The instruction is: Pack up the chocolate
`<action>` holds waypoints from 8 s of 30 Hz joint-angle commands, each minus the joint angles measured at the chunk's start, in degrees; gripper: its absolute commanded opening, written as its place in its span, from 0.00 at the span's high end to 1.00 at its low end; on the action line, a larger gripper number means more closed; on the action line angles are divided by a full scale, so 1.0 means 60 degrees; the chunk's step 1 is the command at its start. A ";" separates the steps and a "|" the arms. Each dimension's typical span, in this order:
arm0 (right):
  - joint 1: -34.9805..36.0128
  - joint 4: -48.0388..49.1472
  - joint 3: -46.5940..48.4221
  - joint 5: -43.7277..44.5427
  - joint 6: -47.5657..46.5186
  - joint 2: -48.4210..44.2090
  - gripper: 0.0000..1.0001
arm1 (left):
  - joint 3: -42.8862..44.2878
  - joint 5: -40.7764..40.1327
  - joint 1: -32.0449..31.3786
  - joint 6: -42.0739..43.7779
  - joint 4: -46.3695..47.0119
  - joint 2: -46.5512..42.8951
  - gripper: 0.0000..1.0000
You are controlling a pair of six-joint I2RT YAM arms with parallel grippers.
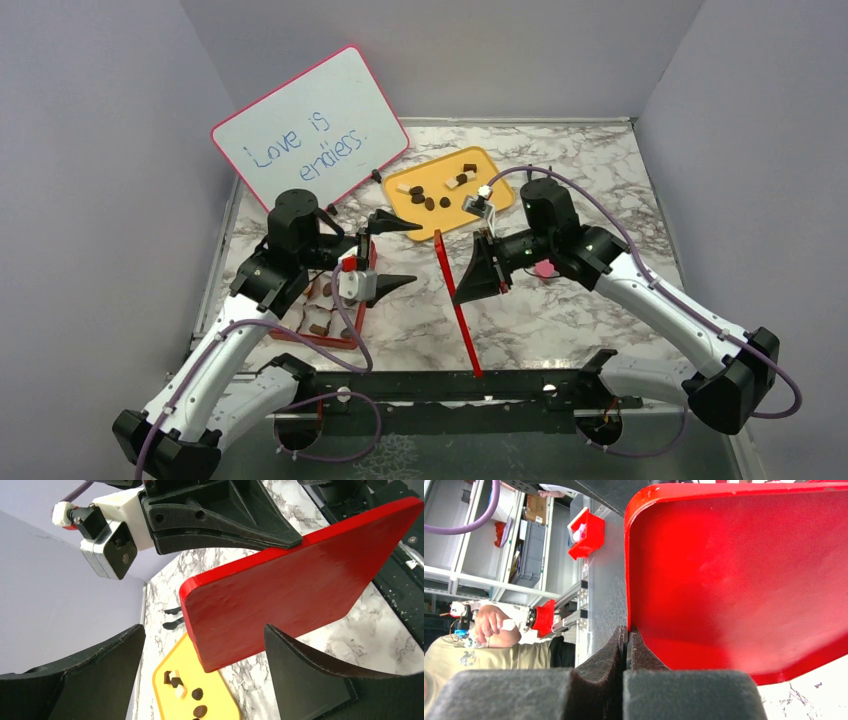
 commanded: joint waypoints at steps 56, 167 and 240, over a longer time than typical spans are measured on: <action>0.0088 0.3891 0.0130 0.8864 0.1359 -0.3895 0.00 | -0.0557 -0.6720 -0.0106 -0.8400 0.3984 -0.0288 1.00; 0.1028 1.3803 0.1492 0.3148 0.9225 0.8867 0.91 | 0.3558 -1.4754 -0.0031 -1.1588 -0.2946 0.0916 0.01; 0.1729 1.5080 0.2401 0.3368 0.9063 1.1415 0.91 | -0.0827 -1.3618 0.4215 -1.6957 -0.1787 0.1452 0.12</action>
